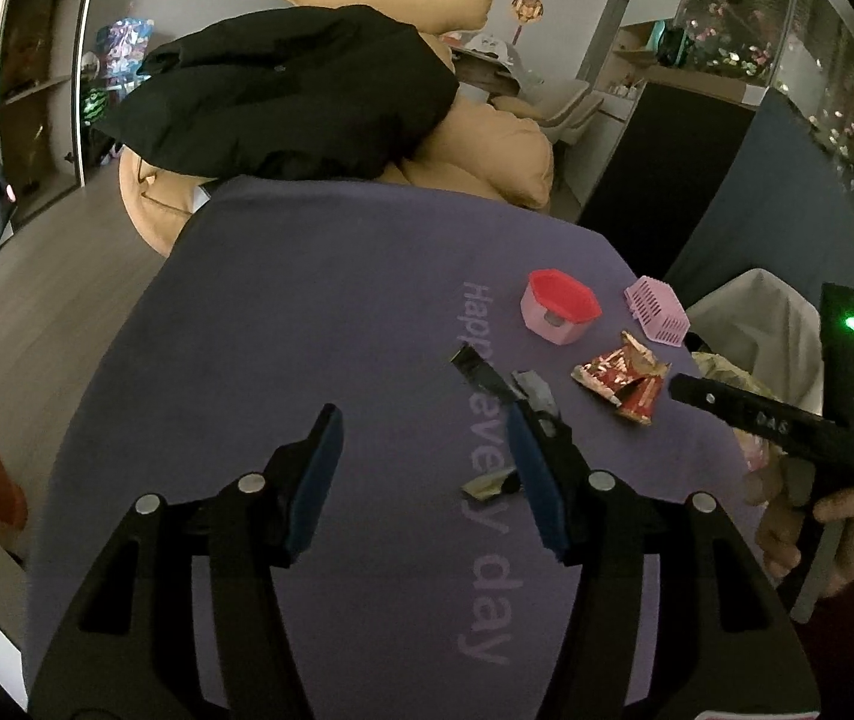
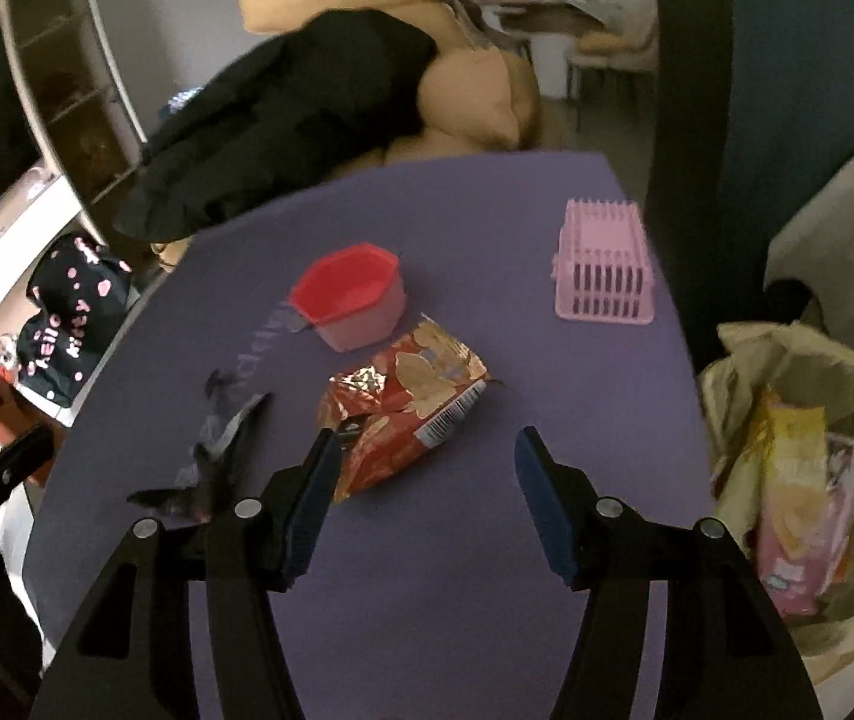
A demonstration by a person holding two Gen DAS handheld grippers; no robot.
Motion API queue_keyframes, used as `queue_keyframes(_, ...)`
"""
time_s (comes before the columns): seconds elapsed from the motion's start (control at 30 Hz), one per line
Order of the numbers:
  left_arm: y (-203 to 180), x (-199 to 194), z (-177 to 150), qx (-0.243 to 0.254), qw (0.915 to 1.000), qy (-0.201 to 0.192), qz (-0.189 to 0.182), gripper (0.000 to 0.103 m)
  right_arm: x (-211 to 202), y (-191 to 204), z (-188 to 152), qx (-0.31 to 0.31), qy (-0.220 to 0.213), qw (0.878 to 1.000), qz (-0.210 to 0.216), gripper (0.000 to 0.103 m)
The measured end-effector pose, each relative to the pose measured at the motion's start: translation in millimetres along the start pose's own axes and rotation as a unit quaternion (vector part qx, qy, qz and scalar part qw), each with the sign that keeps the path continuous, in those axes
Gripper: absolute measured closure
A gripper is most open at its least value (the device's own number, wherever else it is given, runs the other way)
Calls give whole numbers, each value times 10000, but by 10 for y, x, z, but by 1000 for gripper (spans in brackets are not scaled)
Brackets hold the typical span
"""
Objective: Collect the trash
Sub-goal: 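Move both tools back to the table and grasp the red chip packet with the right tool, then grasp the black torn wrapper pieces with the left tool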
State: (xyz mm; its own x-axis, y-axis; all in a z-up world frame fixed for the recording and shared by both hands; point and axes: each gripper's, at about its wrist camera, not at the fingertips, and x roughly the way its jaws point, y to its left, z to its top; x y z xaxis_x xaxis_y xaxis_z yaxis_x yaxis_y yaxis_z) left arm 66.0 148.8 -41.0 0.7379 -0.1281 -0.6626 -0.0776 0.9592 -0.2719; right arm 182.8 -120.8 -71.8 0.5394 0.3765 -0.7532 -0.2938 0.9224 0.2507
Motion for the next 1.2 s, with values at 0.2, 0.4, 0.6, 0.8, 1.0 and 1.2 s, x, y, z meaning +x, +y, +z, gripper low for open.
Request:
queue_keyframes(0.2,22,42,-18,-21,10000,44,-52,49,234,-77,96,332,44,9994,6,46)
queue_keyframes(0.4,30,67,-26,-32,9999,91,-64,49,394,31,87,89,210,9993,290,64)
queue_keyframes(0.6,-28,68,-38,44,9999,108,-87,49,157,56,56,-141,58,9981,589,88)
queue_keyframes(0.8,-101,134,-82,117,9988,174,-446,49,-373,38,11,-620,-472,9966,279,90)
queue_keyframes(1.0,-299,334,-108,484,9947,566,-714,49,-806,-218,-36,-408,-892,9951,160,90)
queue_keyframes(1.2,-589,673,-103,884,9887,1040,-623,49,-968,-389,-129,-317,-1015,9943,70,90)
